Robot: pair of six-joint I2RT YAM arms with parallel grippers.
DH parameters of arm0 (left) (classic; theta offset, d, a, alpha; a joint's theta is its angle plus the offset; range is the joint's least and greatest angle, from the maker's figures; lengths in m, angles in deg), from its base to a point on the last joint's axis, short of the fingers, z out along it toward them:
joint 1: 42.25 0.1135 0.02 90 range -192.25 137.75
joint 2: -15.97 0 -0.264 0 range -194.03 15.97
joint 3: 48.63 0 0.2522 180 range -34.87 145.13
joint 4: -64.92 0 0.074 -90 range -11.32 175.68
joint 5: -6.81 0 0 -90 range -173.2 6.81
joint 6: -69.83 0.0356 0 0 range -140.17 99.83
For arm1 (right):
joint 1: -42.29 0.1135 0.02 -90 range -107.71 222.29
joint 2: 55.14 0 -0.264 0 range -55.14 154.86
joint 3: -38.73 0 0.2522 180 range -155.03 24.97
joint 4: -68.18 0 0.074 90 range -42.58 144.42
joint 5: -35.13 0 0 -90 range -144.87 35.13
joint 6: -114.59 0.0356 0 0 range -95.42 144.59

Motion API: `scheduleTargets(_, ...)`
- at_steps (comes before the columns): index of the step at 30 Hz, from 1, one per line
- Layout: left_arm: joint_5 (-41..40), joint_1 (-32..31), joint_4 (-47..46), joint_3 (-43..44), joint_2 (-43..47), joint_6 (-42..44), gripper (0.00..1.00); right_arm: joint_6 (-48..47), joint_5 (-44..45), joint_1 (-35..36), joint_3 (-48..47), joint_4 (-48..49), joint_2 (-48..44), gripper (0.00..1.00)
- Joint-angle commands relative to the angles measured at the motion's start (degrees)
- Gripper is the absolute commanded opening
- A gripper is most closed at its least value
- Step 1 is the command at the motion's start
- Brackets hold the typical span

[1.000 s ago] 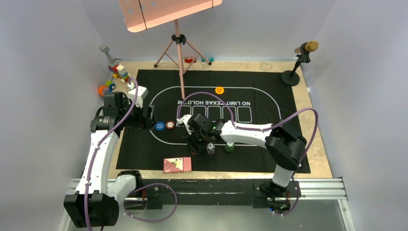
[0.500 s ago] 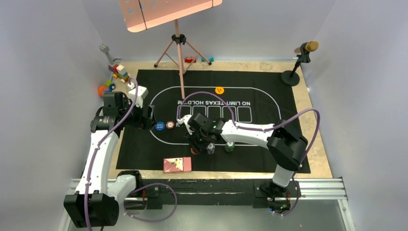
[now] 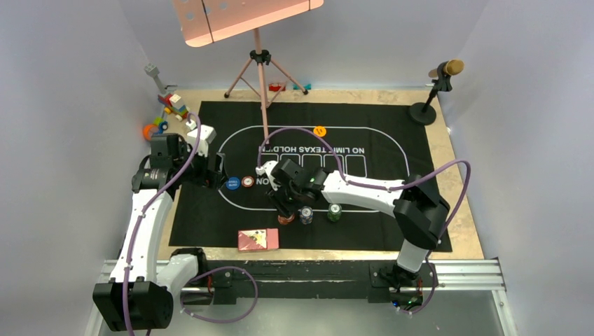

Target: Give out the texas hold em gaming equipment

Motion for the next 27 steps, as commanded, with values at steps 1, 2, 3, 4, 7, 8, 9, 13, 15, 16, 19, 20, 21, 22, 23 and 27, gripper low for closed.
scheduleTargets(1,1.43,0.25,-1.34,0.35,0.27,0.71,1.00,-0.41,3.86,-2.49,-7.15,-1.03,-2.47,0.30)
scheduleTargets(2,1.43,0.22,-1.47,0.40,0.25,0.69,1.00,-0.25,4.53,-3.57,-8.37,-1.31,-2.18,0.27)
scheduleTargets(3,1.41,0.22,-1.49,0.44,0.30,0.63,1.00,-0.07,5.29,-5.07,-9.51,-1.49,-1.90,0.25)
scheduleTargets(4,1.43,0.23,-1.62,0.45,0.25,0.60,1.00,0.44,5.73,-6.78,-10.88,-1.61,-1.53,0.23)
scheduleTargets(7,1.82,0.23,-2.67,-0.02,0.14,-0.05,1.00,3.42,6.12,-13.04,-14.19,-1.22,-0.23,0.22)
scheduleTargets(8,1.92,0.18,-3.10,-0.14,0.16,-0.50,1.00,4.49,6.46,-15.09,-15.08,-0.88,0.41,0.22)
scheduleTargets(9,1.89,0.20,-3.78,-0.40,0.13,-1.02,1.00,5.34,7.08,-17.53,-15.89,-0.59,1.18,0.22)
scheduleTargets(13,0.62,0.19,-6.05,-1.82,0.03,-1.90,1.00,7.81,10.04,-23.67,-19.13,-0.84,5.81,0.22)
scheduleTargets(15,-0.08,0.24,-6.41,-2.16,-0.14,-1.62,1.00,8.69,10.02,-26.60,-21.00,-0.95,8.83,0.22)
scheduleTargets(16,-0.14,0.20,-6.26,-2.14,-0.18,-1.49,1.00,9.04,10.31,-27.84,-21.84,-0.96,10.09,0.22)
scheduleTargets(19,-0.03,0.24,-5.99,-2.17,-0.22,-1.44,1.00,9.57,9.87,-30.73,-24.85,-0.80,14.39,0.22)
scheduleTargets(20,0.16,0.17,-5.92,-2.11,-0.21,-1.41,1.00,9.51,9.83,-31.22,-26.42,-1.17,16.14,0.22)
scheduleTargets(21,0.27,0.19,-5.83,-1.98,-0.26,-1.37,1.00,9.32,9.82,-31.51,-27.90,-1.60,17.84,0.22)
scheduleTargets(22,0.32,0.24,-5.69,-1.91,-0.30,-1.30,1.00,8.93,9.67,-31.52,-29.51,-1.89,19.39,0.22)
scheduleTargets(23,0.45,0.18,-5.53,-1.92,-0.31,-1.15,1.00,8.69,9.39,-31.52,-30.87,-2.18,20.96,0.22)
scheduleTargets(27,0.39,0.24,-5.26,-2.01,0.05,-0.98,1.00,8.23,10.08,-31.58,-35.69,-3.99,25.90,0.23)
